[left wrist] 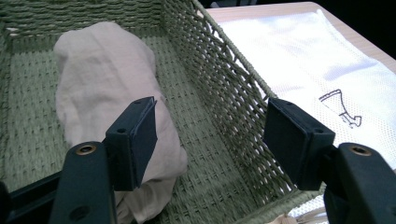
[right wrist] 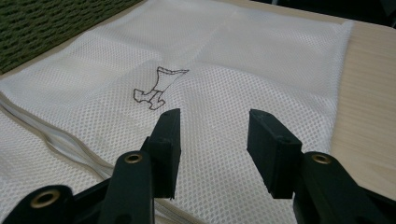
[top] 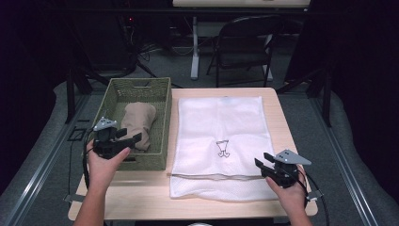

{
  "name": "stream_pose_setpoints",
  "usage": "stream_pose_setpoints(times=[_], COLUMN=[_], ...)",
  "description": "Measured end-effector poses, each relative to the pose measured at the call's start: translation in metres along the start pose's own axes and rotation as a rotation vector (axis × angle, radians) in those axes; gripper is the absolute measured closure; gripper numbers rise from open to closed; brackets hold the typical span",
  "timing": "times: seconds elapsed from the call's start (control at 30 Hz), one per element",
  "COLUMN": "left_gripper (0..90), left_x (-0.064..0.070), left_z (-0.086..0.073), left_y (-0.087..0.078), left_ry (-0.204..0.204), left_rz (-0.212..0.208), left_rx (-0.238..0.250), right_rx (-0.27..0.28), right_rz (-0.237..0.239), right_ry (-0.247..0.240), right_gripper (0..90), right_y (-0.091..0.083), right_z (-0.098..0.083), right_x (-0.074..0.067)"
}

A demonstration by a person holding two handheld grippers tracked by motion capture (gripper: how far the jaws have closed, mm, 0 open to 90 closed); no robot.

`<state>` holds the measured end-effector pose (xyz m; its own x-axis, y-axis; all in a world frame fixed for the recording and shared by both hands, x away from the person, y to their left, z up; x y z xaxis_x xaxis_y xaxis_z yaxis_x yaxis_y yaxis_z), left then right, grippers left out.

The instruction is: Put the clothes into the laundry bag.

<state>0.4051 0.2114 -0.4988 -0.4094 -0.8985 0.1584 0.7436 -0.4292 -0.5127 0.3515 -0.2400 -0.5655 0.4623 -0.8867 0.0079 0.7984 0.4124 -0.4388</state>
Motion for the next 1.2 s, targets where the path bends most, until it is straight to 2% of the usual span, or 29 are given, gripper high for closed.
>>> stream_pose_setpoints(times=[0.27, 0.43, 0.7, 0.97, 1.2], left_gripper=[30.5, 26.8, 24.1, 23.8, 21.2], left_x=[-0.001, -0.001, -0.004, -0.007, -0.003], left_z=[-0.006, -0.009, -0.009, -0.008, 0.001], left_y=[-0.003, -0.007, -0.013, -0.010, -0.006], left_ry=[-0.004, -0.013, -0.033, -0.033, -0.033], left_rz=[0.018, 0.030, 0.050, 0.103, 0.094], left_rx=[-0.014, -0.021, -0.027, -0.057, -0.087], right_rx=[-0.015, -0.018, -0.025, -0.019, -0.025], right_rz=[0.029, 0.050, 0.064, 0.075, 0.075], right_ry=[-0.078, -0.098, -0.113, -0.123, -0.122], right_gripper=[52.7, 51.4, 48.7, 46.2, 44.9], right_y=[0.009, 0.015, 0.021, 0.025, 0.026], right_z=[0.004, 0.007, 0.009, 0.012, 0.011], right_x=[-0.013, -0.019, -0.025, -0.027, -0.028])
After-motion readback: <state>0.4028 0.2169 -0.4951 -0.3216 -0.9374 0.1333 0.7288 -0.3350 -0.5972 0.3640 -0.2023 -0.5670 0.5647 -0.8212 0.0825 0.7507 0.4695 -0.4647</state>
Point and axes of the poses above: each handheld gripper's, and its own axes: y roughly forward along the jaws, z roughly out of its top, x roughly to its right, the point moved 8 cm from there along y, roughly forward along the jaws, and after that the axes turned 4 degrees about x, right-handed, at the moved point
